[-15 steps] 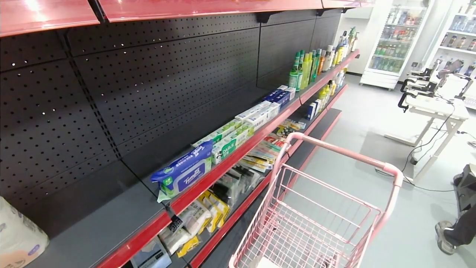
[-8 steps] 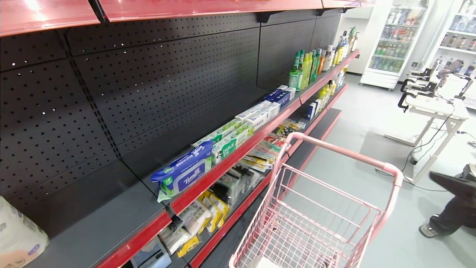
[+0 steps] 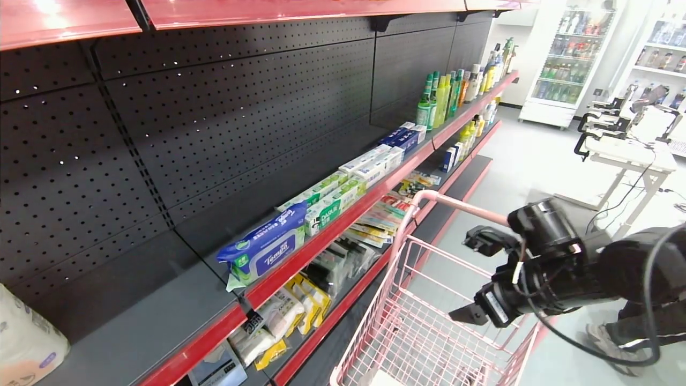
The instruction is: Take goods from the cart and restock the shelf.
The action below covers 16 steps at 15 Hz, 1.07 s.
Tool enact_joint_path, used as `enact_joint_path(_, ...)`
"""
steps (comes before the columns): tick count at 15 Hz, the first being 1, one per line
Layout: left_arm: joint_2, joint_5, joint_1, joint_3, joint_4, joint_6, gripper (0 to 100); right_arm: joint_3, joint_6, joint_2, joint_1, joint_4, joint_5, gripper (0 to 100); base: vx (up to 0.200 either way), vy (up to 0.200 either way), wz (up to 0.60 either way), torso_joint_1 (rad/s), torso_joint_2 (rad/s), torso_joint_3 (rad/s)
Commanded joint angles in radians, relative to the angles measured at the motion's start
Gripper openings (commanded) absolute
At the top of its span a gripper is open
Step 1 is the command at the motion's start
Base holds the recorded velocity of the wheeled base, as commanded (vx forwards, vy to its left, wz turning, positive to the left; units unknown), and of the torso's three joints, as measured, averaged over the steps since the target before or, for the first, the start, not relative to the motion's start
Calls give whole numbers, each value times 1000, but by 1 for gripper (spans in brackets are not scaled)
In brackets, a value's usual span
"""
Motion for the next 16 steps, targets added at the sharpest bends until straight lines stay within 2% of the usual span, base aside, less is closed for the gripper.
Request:
enact_joint_path(1,1,0,1,0,0,0,100,-16,-6,167,98,0,4,100,0,0,0,0,0,0)
enact_joint_path(7,1,0,1,0,0,-1,100,-45,-4,259,218,0,0,100,0,0,0,-38,74,45)
enact_joint_path(16,1,0,1,0,0,-1,100,-113,-6,375,299,0,-3,100,0,0,0,-96,225,122)
